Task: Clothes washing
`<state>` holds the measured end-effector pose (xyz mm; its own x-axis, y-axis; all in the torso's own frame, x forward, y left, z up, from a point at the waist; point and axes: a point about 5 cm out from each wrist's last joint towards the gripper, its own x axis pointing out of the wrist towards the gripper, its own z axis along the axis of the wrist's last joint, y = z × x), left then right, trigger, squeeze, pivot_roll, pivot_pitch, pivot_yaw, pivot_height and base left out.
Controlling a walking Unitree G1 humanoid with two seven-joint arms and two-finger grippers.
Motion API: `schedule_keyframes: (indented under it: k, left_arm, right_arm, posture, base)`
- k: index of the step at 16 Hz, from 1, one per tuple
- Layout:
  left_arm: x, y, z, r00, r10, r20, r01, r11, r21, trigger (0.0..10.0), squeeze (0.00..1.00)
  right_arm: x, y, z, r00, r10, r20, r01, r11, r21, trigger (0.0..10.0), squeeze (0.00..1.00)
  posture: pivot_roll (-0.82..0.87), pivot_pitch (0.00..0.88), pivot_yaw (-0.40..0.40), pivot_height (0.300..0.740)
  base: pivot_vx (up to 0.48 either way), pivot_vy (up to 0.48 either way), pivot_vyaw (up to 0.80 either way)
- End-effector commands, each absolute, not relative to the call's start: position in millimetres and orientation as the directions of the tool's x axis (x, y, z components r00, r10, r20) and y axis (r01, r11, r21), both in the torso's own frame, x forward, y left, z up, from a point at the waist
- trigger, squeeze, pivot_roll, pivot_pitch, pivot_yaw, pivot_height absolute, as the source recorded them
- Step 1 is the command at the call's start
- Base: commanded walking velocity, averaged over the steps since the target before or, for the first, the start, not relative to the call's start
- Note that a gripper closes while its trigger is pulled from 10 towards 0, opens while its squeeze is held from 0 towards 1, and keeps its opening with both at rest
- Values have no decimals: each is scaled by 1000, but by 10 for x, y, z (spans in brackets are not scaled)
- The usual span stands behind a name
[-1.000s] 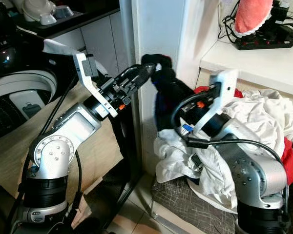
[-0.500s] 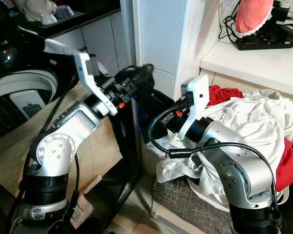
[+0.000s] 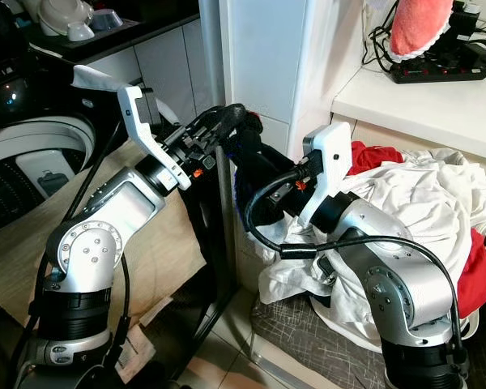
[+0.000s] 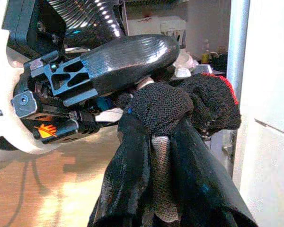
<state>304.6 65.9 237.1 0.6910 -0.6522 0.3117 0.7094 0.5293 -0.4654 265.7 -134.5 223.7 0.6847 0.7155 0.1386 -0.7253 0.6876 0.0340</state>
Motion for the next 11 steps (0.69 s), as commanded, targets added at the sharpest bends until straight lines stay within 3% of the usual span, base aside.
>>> schedule_keyframes:
  k: [1,9,10,11]
  left_arm:
    - [3069,687,2393,699,-641,316,703,536,-468,0,0]
    - [3100,720,2390,721,-619,311,682,555,-476,0,0]
    - [3105,718,2389,722,-618,311,681,556,-477,0,0]
    - [3114,722,2393,726,-613,314,678,560,-476,0,0]
  right_arm:
    - [2666,-1312,2318,673,721,166,-731,682,1,0,0]
    - [2681,-1322,2321,689,704,172,-713,701,-11,0,0]
    - [2685,-1327,2324,692,701,173,-710,704,-16,3961,0]
    - [2701,-1335,2328,707,686,172,-693,721,-27,10000,0]
  posture:
    - [-54,0,70,740]
    - [-57,0,72,740]
    - [-59,0,74,740]
    - [-59,0,74,740]
  base:
    - [0,0,0]
    - [0,0,0]
    - [0,0,0]
    - [0,0,0]
